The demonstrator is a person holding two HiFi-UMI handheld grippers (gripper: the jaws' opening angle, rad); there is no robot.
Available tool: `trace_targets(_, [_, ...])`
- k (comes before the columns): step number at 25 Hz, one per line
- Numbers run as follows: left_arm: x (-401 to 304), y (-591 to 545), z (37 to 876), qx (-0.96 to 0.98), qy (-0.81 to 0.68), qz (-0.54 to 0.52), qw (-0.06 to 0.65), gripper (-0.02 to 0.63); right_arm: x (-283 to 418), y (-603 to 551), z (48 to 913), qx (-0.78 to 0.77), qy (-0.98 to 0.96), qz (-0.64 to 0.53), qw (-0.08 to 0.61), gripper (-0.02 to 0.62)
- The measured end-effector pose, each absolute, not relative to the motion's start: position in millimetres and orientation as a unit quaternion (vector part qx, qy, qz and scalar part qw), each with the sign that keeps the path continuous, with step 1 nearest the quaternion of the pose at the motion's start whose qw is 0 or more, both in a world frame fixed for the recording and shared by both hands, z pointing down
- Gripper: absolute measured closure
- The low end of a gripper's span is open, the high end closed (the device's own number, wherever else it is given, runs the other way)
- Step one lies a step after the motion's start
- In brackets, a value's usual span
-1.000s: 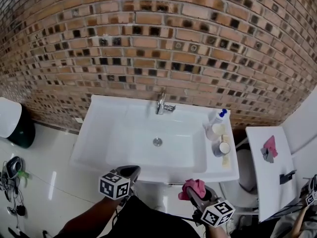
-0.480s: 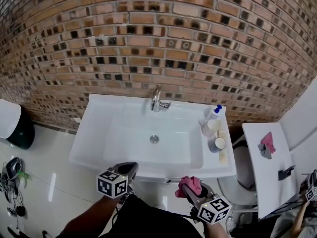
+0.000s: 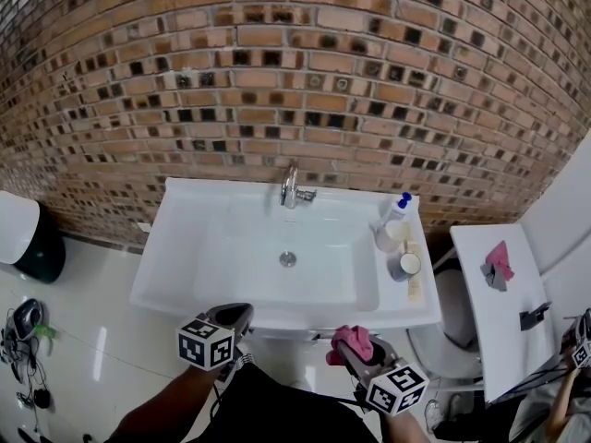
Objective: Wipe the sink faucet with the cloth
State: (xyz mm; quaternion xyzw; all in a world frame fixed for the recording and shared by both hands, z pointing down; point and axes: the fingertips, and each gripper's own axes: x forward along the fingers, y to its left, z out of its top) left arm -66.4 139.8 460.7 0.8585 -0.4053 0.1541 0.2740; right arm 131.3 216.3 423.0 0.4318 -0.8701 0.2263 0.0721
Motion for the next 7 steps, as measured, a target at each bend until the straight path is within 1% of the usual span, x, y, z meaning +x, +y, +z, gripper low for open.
trace_targets(7, [-79.7, 142.1, 458.1, 0.856, -0.41, 0.155, 0.276, 0.601, 122.1, 213.8, 417.6, 0.434, -0.87, 0.225, 0.066, 0.465])
